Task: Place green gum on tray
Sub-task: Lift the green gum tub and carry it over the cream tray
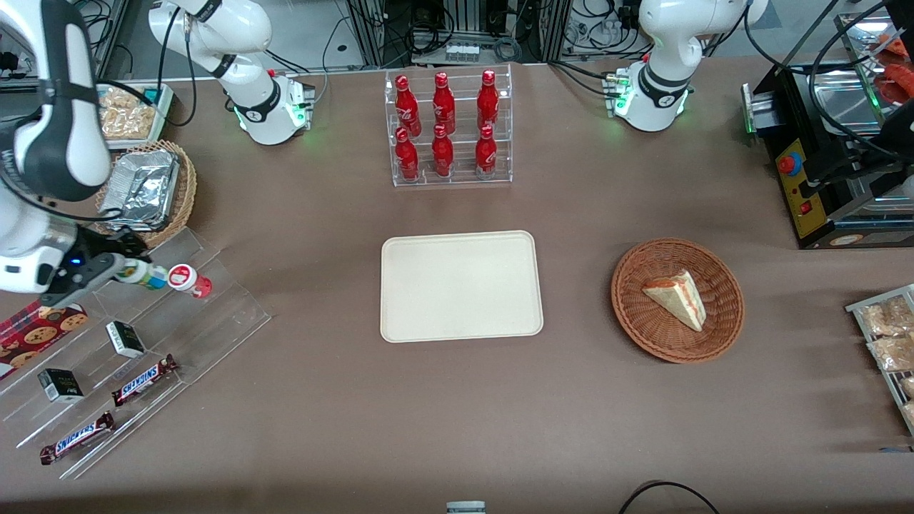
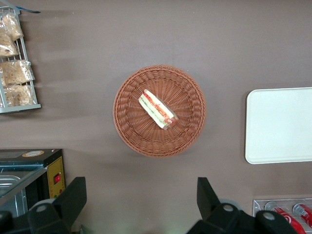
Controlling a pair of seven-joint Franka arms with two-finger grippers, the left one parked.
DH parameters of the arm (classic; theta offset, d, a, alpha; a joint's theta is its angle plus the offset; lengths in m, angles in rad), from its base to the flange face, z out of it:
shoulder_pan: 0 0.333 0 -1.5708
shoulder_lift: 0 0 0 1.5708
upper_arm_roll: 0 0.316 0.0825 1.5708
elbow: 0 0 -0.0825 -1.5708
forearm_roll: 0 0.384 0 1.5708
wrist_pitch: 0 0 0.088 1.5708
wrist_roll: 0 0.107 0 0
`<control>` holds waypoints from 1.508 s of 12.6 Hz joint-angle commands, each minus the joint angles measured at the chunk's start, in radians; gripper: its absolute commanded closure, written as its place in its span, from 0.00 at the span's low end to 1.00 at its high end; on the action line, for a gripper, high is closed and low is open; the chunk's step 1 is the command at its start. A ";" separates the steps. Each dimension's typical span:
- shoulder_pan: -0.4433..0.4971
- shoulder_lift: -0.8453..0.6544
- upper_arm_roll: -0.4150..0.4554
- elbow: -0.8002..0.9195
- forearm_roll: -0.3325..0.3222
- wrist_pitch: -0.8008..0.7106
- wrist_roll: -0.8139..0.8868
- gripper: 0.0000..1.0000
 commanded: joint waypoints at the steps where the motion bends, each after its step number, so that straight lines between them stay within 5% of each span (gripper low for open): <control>1: 0.102 0.000 -0.005 0.011 0.025 -0.027 0.179 1.00; 9: 0.484 0.166 -0.007 0.080 0.114 0.115 0.784 1.00; 19: 0.797 0.507 -0.008 0.361 0.152 0.275 1.323 1.00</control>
